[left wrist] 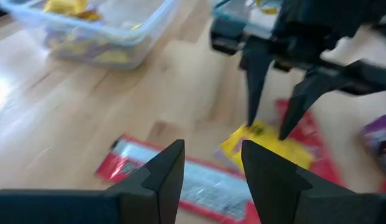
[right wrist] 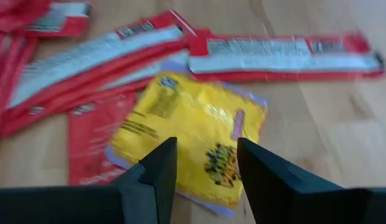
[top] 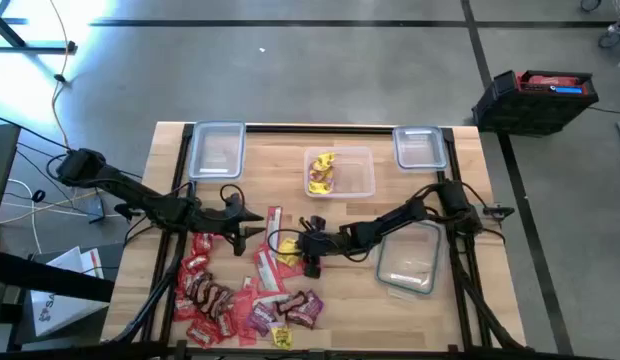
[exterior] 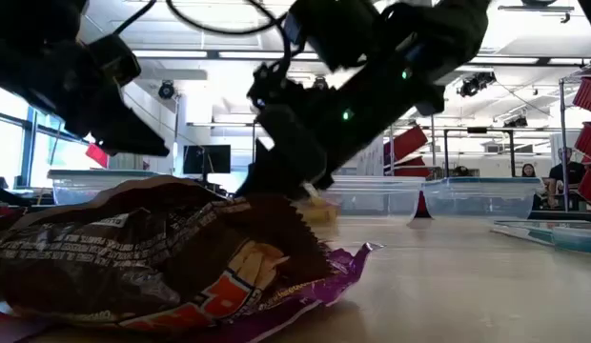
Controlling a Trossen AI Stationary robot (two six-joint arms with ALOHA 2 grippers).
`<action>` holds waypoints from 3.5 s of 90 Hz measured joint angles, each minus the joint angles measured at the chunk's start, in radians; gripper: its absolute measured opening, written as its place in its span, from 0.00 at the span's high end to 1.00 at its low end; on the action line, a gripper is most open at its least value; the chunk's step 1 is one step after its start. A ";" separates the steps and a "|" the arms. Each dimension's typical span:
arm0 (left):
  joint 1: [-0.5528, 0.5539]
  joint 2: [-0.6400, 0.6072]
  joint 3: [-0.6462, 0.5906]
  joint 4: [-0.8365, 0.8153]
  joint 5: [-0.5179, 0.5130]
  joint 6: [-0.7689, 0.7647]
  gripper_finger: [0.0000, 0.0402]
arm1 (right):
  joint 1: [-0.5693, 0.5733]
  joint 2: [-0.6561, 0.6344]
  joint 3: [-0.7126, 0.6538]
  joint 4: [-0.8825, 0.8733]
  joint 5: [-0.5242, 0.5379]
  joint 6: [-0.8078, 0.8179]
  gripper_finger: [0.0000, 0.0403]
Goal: Sort candy
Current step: Put the center yellow candy into the center transparent bin, then put the middle left yellow candy into the center transparent bin
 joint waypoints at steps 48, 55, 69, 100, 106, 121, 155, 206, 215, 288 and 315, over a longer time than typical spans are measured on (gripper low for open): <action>-0.070 0.000 0.097 -0.278 -0.131 -0.137 0.64 | -0.046 0.016 -0.001 0.005 -0.070 0.023 0.98; -0.096 0.000 0.101 -0.319 -0.148 -0.195 0.64 | -0.059 -0.016 -0.004 -0.026 -0.090 -0.006 1.00; -0.152 0.000 0.101 -0.369 -0.155 -0.296 0.64 | -0.089 -0.138 -0.004 -0.122 -0.082 -0.064 1.00; -0.272 0.000 0.101 -0.447 -0.159 -0.528 0.64 | -0.210 -0.363 -0.002 -0.527 0.291 -0.144 1.00; -0.302 0.001 0.101 -0.450 -0.167 -0.572 0.64 | -0.240 -0.376 -0.003 -0.559 0.300 -0.145 1.00; -0.370 0.001 0.101 -0.452 -0.203 -0.648 0.64 | -0.315 -0.372 -0.002 -0.569 0.263 -0.148 1.00; -0.414 0.001 0.101 -0.479 -0.235 -0.676 0.64 | -0.412 -0.276 -0.002 -0.549 0.115 -0.061 1.00; -0.365 0.001 0.101 -0.745 -0.058 -0.954 0.64 | -0.371 -0.271 -0.001 -0.543 0.064 -0.035 0.71; -0.359 0.000 0.101 -0.750 -0.068 -0.938 0.64 | -0.352 -0.301 0.000 -0.548 0.072 -0.035 0.68; -0.168 0.196 0.094 -0.525 -0.203 -0.602 0.64 | -0.092 -0.309 0.001 -0.197 -0.018 -0.133 0.68; -0.166 0.153 0.167 -0.620 -0.178 -0.536 0.64 | -0.074 -0.298 -0.007 -0.196 0.014 -0.131 0.68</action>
